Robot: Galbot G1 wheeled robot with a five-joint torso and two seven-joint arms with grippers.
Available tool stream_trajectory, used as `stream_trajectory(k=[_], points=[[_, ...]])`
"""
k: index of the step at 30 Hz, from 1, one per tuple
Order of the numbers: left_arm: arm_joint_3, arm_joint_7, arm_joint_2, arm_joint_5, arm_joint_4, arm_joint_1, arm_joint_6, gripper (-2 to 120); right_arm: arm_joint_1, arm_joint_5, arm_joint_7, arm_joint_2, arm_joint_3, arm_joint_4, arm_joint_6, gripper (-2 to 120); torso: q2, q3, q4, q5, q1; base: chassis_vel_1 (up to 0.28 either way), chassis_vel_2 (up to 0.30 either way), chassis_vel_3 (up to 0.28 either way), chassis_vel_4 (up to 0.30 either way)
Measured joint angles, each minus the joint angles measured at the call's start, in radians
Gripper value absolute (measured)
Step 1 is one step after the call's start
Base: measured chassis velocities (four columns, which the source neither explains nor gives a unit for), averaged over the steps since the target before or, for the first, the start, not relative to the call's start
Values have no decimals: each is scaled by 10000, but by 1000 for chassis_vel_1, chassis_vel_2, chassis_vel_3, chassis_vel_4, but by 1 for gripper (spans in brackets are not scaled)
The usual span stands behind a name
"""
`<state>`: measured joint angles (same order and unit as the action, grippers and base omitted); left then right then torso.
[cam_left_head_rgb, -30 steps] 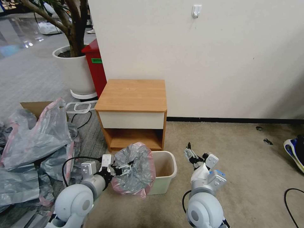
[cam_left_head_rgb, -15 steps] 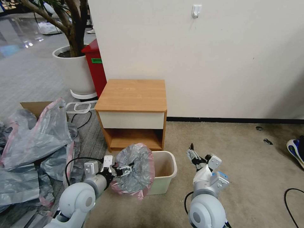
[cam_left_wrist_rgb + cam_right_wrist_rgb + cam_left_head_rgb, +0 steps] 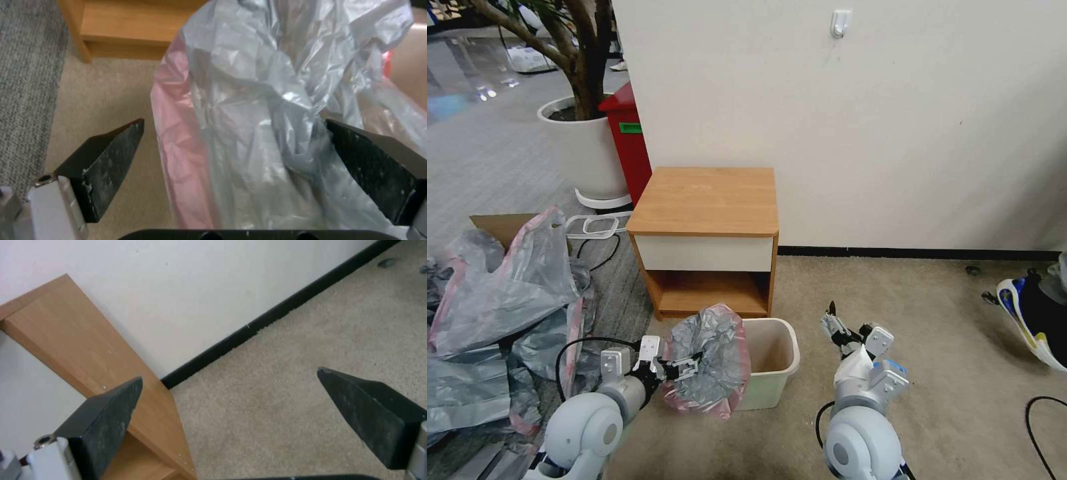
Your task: Pick up the garbage bag from the table and place it over the trash can.
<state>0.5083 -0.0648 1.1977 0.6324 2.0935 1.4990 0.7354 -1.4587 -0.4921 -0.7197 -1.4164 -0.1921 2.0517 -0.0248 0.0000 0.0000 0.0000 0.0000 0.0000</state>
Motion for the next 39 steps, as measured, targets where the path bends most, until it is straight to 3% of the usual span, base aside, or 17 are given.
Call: stream_trajectory(k=[12, 24, 30, 39], points=[[544, -36, -14, -134, 639, 271, 0, 100, 30, 38, 4, -1, 6, -127, 31, 100, 0, 0, 0, 1, 0, 0, 0, 0, 0], [60, 132, -37, -684, -135, -249, -1, 93, 19, 67, 9, 29, 42, -70, 41, 100, 0, 0, -1, 0, 1, 0, 0, 0, 0], [-236, 492, -243, -729, -882, -643, -1, 70, -52, 125, 9, 23, -10, -23, 61, 100, 0, 0, -1, 0, 0, 0, 0, 0, 0], [-349, 638, -113, -723, -1062, -747, -32, 41, -94, 307, 9, -59, 128, -92, 100, 100, 0, 0, 0, 3, 0, 0, 0, 0, 0]])
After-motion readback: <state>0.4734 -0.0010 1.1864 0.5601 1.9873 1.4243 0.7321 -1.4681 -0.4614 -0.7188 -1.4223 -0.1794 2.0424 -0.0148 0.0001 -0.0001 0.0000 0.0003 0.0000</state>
